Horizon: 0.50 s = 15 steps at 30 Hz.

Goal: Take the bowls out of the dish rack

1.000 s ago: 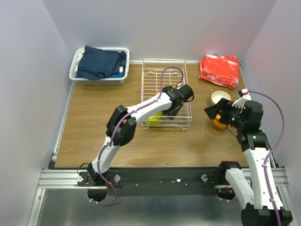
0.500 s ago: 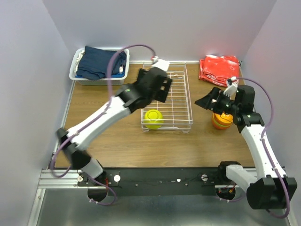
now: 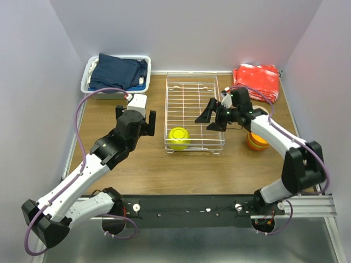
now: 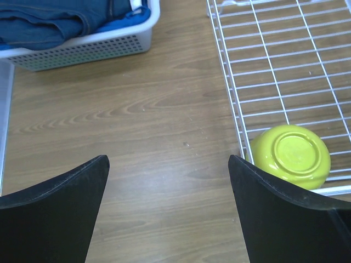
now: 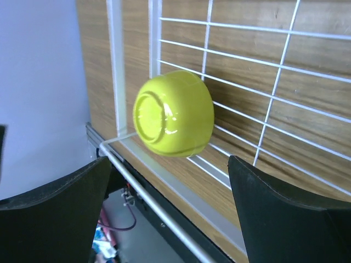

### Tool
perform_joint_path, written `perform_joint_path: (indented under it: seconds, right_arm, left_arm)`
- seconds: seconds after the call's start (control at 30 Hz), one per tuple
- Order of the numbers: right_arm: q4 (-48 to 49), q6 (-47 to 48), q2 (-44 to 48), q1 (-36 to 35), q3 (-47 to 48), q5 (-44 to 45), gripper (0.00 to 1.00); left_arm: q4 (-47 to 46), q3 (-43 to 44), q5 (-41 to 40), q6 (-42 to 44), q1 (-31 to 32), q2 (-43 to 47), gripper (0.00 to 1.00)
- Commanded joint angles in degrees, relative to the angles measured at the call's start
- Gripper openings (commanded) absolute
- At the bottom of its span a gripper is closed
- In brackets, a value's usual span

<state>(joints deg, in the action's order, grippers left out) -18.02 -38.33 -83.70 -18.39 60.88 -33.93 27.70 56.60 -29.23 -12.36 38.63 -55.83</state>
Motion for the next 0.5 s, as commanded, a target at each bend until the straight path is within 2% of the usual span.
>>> perform_joint_path:
  seconds: [0.0, 0.13, 0.47]
  right_arm:
    - [3.5, -5.0, -8.6, -3.5, 3.0, -1.3, 0.96]
    - [5.1, -6.6, -13.4, -4.9, 3.8, -1.5, 0.96]
    - [6.9, -7.8, -20.0, -6.4, 2.9, -6.1, 0.96]
  left_arm:
    - [-9.8, -3.3, -4.2, 3.7, -0.7, 4.8, 0.99]
    - [-9.2, -3.9, -7.8, 5.9, -1.1, 4.7, 0.99]
    - [-9.4, -4.7, -6.6, 5.2, -2.5, 6.5, 0.99]
